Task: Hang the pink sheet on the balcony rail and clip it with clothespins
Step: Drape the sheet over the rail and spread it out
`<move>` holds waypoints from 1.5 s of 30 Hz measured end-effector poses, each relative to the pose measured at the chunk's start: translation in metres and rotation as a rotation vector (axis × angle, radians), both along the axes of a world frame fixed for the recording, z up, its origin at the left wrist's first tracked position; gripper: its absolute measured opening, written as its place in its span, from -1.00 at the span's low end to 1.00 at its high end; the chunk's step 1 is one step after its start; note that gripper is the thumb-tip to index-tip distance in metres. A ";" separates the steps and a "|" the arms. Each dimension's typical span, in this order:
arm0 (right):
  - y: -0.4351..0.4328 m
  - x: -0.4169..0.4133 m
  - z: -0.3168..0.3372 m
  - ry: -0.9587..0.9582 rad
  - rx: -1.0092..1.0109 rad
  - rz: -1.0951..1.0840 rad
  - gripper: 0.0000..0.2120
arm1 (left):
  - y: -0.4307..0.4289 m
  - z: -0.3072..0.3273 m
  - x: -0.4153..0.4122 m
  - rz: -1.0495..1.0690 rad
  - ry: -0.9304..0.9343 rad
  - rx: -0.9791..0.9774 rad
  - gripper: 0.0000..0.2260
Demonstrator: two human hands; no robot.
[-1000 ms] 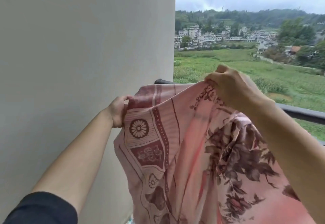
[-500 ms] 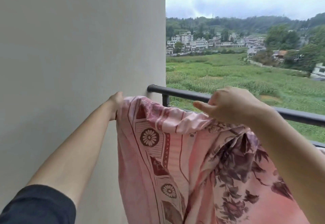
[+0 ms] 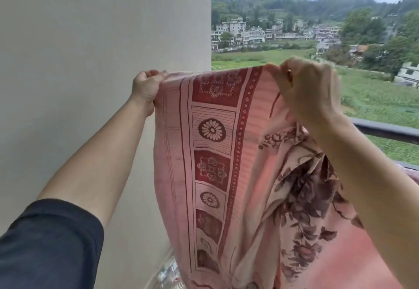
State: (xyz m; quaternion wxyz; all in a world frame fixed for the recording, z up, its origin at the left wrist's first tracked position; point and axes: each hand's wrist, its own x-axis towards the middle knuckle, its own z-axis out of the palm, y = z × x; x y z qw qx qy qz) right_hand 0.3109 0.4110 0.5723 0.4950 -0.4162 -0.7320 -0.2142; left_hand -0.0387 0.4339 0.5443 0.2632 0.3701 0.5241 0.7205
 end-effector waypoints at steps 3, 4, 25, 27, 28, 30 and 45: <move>-0.019 -0.003 0.000 -0.151 -0.050 0.016 -0.48 | 0.018 0.001 -0.006 0.132 0.237 -0.079 -0.72; -0.023 -0.006 -0.008 -0.300 -0.214 0.044 -0.47 | 0.020 -0.002 -0.008 0.197 0.445 -0.200 -0.74; -0.024 0.045 -0.037 -0.199 -0.266 -0.147 -0.65 | 0.005 -0.017 0.006 0.156 0.577 -0.174 -0.60; -0.030 0.071 -0.028 -0.146 -0.183 -0.236 -0.61 | 0.012 -0.020 0.008 0.106 0.506 -0.148 -0.67; -0.034 0.077 -0.026 -0.119 -0.126 -0.267 -0.59 | 0.015 -0.023 0.006 0.101 0.497 -0.144 -0.75; -0.041 0.073 -0.029 -0.133 -0.086 -0.259 -0.56 | 0.021 -0.032 -0.005 0.160 0.564 -0.239 -0.86; -0.068 0.110 -0.096 -0.087 -0.250 -0.362 -0.40 | -0.043 -0.072 0.200 -0.067 1.409 0.148 -0.62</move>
